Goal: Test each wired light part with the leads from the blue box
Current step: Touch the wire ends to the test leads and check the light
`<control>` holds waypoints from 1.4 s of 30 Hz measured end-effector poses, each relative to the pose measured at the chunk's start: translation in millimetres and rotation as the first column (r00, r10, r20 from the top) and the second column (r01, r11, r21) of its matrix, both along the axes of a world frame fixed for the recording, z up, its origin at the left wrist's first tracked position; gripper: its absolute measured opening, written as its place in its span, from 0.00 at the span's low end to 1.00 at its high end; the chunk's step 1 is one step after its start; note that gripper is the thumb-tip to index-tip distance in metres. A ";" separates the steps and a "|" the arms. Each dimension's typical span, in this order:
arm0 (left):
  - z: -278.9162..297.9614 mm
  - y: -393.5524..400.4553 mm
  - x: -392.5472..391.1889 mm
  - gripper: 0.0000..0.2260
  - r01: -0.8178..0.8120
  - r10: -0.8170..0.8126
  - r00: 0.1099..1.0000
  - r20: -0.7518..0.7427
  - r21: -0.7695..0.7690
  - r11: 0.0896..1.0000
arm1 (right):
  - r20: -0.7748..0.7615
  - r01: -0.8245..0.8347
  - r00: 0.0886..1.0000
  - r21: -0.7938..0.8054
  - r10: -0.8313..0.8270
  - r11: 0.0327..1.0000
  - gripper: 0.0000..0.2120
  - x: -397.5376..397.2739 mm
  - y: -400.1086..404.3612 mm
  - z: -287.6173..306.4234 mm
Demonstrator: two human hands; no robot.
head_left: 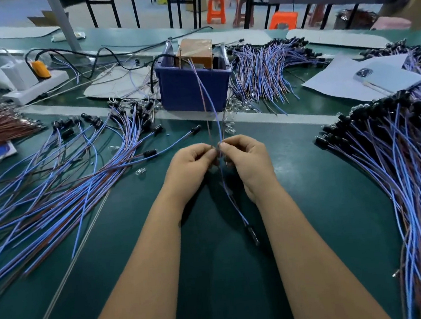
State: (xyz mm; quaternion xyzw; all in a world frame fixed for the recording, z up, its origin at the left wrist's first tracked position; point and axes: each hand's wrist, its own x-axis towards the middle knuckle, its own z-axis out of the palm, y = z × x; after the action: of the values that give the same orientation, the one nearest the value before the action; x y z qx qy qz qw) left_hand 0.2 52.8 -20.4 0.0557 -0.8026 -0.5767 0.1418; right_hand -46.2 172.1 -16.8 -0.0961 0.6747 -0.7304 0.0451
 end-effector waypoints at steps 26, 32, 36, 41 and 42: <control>-4.0 -10.0 -10.5 0.10 -0.360 0.356 0.911 -0.211 0.020 0.933 | -0.168 0.112 0.982 0.116 -0.092 0.987 0.10 -9.0 -14.7 -5.0; -5.1 -9.5 -11.2 0.09 -0.357 0.350 0.911 -0.218 0.006 0.934 | -0.161 0.098 0.984 0.110 -0.080 0.989 0.09 -9.6 -14.7 -7.2; -5.2 -9.2 -11.4 0.09 -0.352 0.344 0.912 -0.225 0.005 0.936 | -0.165 0.086 0.984 0.116 -0.066 0.989 0.09 -9.7 -14.7 -7.8; -5.5 -9.2 -10.5 0.09 -0.347 0.335 0.913 -0.231 -0.012 0.938 | -0.159 0.084 0.985 0.124 -0.064 0.989 0.07 -9.9 -14.0 -7.5; -5.5 -9.2 -10.5 0.09 -0.346 0.335 0.914 -0.230 -0.009 0.938 | -0.158 0.082 0.986 0.125 -0.062 0.989 0.07 -9.9 -14.2 -7.2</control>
State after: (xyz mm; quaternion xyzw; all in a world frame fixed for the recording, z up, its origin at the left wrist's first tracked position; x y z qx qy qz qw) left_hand -10.3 43.6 -25.8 0.1254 -0.7735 -0.5257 0.3311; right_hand -56.0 157.9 -24.0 -0.1243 0.7257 -0.6762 -0.0271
